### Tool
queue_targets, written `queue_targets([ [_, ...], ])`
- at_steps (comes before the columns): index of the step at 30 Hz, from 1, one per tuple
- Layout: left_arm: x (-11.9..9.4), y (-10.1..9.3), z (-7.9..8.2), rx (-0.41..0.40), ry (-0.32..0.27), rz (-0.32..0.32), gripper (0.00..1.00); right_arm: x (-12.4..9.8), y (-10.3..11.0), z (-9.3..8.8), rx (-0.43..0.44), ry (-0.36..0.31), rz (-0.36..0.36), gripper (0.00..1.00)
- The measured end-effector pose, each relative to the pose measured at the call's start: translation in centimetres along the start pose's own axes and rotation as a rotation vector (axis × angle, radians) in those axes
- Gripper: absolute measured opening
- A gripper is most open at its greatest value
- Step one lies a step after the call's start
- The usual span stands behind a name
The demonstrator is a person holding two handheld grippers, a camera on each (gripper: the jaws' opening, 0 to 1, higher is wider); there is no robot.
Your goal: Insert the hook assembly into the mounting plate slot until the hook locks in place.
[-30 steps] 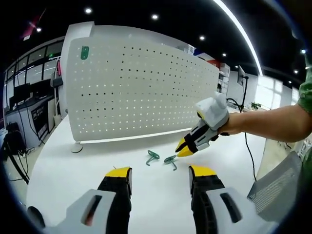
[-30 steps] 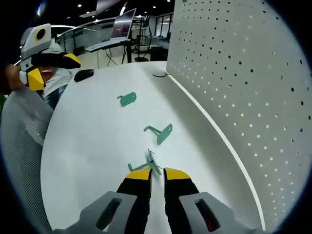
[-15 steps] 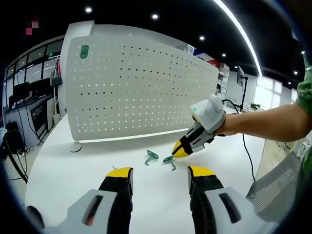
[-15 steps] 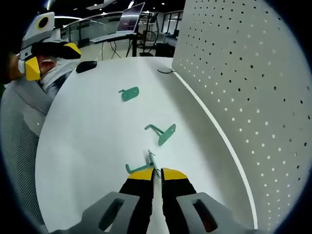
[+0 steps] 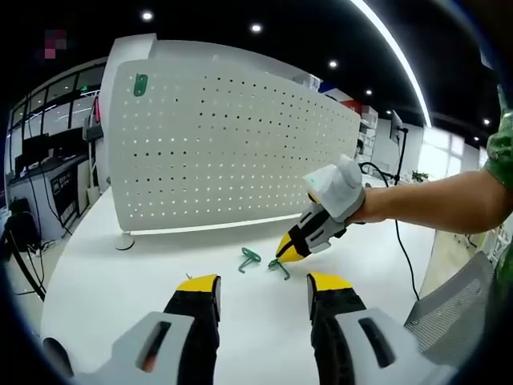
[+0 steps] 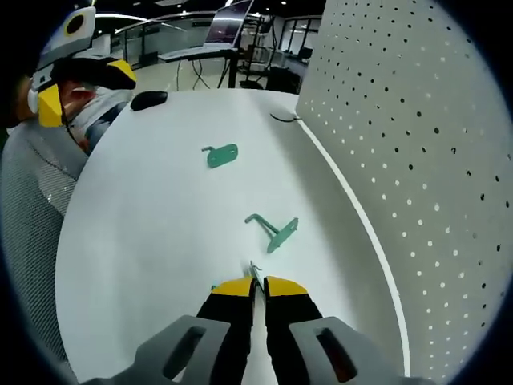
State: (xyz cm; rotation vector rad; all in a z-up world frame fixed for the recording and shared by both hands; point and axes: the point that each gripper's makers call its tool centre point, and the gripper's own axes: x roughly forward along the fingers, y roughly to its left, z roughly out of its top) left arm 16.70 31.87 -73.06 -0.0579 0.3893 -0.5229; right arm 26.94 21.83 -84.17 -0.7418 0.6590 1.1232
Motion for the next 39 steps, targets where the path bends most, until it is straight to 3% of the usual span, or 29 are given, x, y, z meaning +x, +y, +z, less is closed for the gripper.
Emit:
queue_targets([
  [21, -0.1, 0.0, 0.2, -0.005, -0.009, -0.001, 0.44, 0.7, -0.1, 0.5, -0.030, 0.019, 0.005, 0.00],
  [34, -0.1, -0.2, 0.2, -0.003, -0.009, -0.008, 0.43, -0.8, -0.6, 2.6, 0.079, -0.098, -0.021, 0.00],
  [39, -0.1, -0.3, 0.3, -0.001, -0.011, -0.011, 0.43, -2.0, -1.3, 4.2, 0.161, -0.191, -0.054, 0.00],
])
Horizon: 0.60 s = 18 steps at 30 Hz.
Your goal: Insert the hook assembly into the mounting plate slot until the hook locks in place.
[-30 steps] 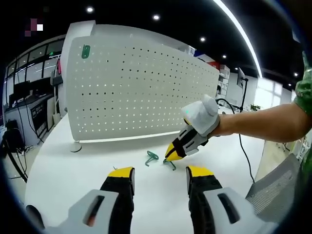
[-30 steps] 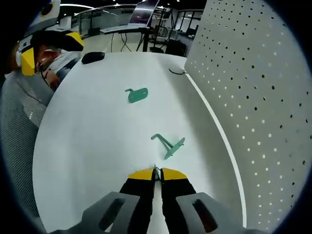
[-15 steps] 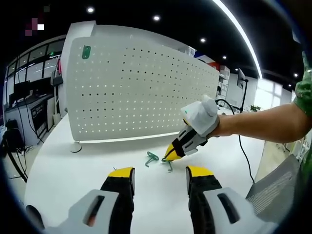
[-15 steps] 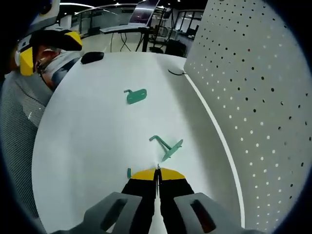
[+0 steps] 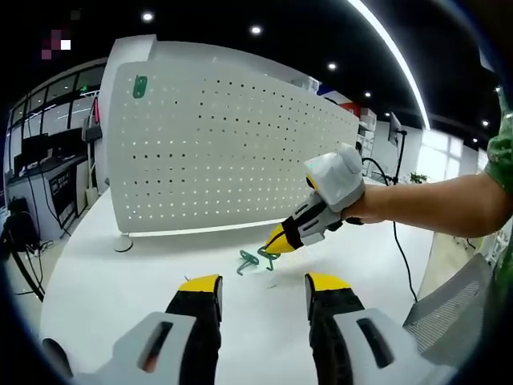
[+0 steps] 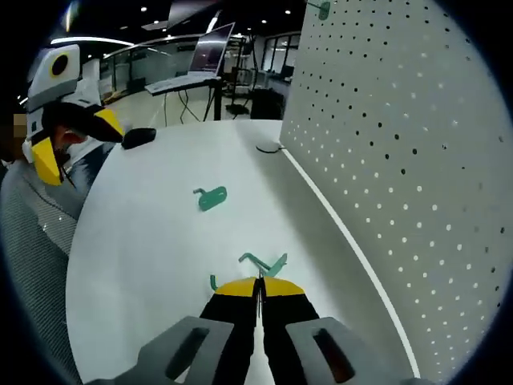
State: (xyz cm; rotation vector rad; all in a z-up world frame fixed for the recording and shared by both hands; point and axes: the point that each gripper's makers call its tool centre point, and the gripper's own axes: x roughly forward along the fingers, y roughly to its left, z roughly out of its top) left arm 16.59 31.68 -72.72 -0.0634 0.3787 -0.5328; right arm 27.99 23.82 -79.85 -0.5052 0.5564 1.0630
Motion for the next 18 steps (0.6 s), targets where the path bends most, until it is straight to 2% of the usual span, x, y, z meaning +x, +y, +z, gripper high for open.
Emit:
queue_targets([
  [5, 0.0, -0.1, 0.1, 0.002, -0.003, -0.004, 0.43, -1.2, -0.6, 1.7, 0.077, -0.085, -0.026, 0.00],
  [11, -0.1, -0.2, 0.2, 0.006, -0.007, -0.006, 0.42, -3.2, -1.1, 4.4, 0.176, -0.224, -0.029, 0.00],
  [18, -0.2, -0.3, 0.4, 0.007, -0.014, -0.005, 0.42, -5.5, -0.9, 6.3, 0.204, -0.325, -0.022, 0.00],
])
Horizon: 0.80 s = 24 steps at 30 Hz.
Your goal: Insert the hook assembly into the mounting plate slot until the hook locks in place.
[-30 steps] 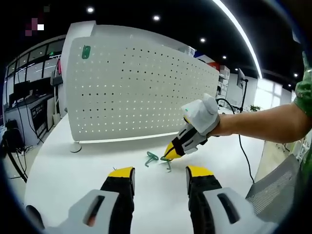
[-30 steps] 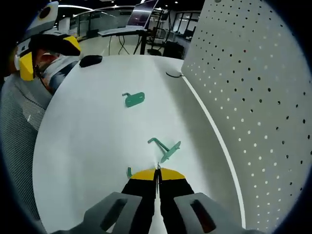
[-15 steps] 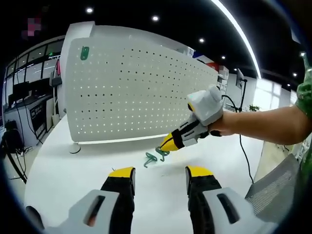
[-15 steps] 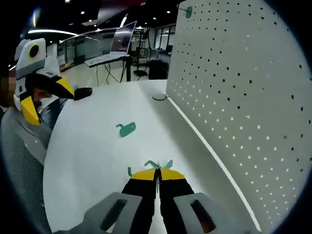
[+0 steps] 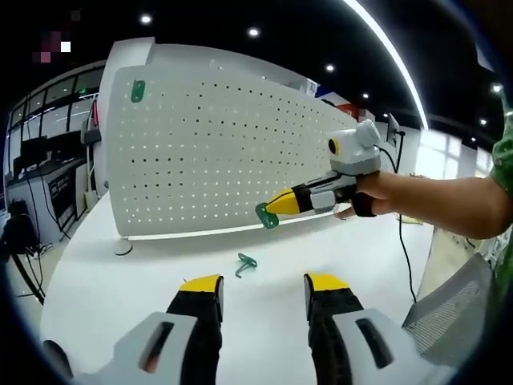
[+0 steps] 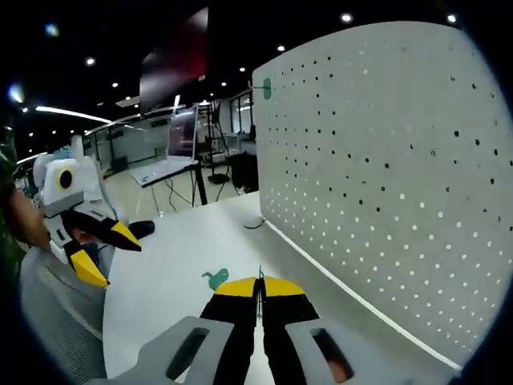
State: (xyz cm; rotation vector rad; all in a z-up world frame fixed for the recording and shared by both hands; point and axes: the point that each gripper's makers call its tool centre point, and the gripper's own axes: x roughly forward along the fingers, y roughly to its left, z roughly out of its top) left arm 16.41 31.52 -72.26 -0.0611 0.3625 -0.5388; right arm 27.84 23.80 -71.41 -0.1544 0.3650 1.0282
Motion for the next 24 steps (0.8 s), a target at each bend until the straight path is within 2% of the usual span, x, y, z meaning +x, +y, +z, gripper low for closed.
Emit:
queue_targets([
  [7, -0.2, -0.2, 0.3, -0.002, -0.015, -0.002, 0.41, -1.5, 0.7, 2.2, 0.059, -0.106, 0.001, 0.00],
  [15, -0.4, -0.3, 1.1, -0.008, -0.036, 0.000, 0.40, -2.6, 2.1, 4.9, 0.063, -0.219, 0.029, 0.00],
  [21, -1.0, -0.2, 3.3, 0.002, -0.083, 0.008, 0.40, -3.1, 3.2, 6.9, 0.070, -0.291, 0.047, 0.00],
  [24, -1.3, -0.2, 4.6, 0.012, -0.111, 0.011, 0.39, -3.2, 3.7, 7.7, 0.060, -0.307, 0.048, 0.00],
])
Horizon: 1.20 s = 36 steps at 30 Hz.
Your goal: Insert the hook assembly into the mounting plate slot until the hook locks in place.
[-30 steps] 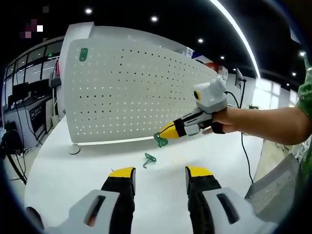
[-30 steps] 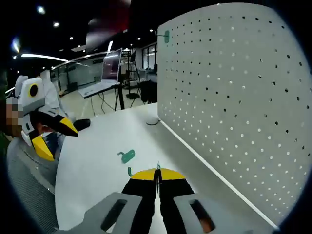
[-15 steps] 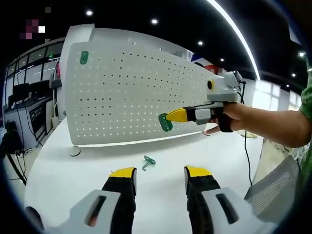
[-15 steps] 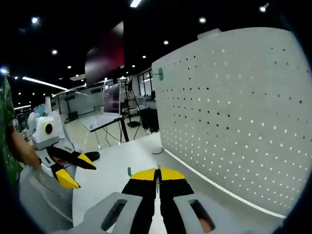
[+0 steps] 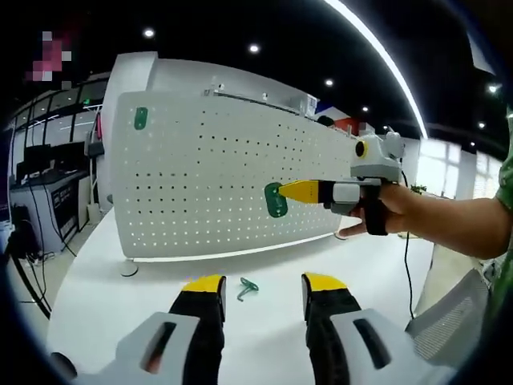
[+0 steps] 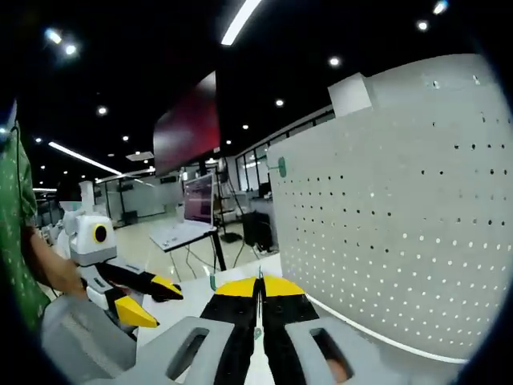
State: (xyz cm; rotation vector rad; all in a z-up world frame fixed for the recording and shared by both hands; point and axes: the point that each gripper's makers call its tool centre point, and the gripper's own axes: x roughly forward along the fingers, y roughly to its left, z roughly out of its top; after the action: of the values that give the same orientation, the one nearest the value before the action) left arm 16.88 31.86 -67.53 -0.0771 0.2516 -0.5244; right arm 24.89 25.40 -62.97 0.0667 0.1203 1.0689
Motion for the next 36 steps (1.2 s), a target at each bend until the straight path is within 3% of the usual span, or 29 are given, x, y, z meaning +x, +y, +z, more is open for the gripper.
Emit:
queue_targets([
  [15, -0.7, -1.2, 7.0, 0.058, -0.144, 0.002, 0.37, 0.2, 2.2, 2.8, -0.007, -0.075, 0.017, 0.00],
  [27, -0.5, -2.0, 10.4, 0.094, -0.209, 0.001, 0.36, -0.3, 3.7, 5.6, -0.040, -0.126, 0.023, 0.00],
  [36, -0.5, -2.2, 11.6, 0.114, -0.238, 0.008, 0.33, -0.4, 5.0, 6.8, -0.037, -0.153, 0.033, 0.00],
])
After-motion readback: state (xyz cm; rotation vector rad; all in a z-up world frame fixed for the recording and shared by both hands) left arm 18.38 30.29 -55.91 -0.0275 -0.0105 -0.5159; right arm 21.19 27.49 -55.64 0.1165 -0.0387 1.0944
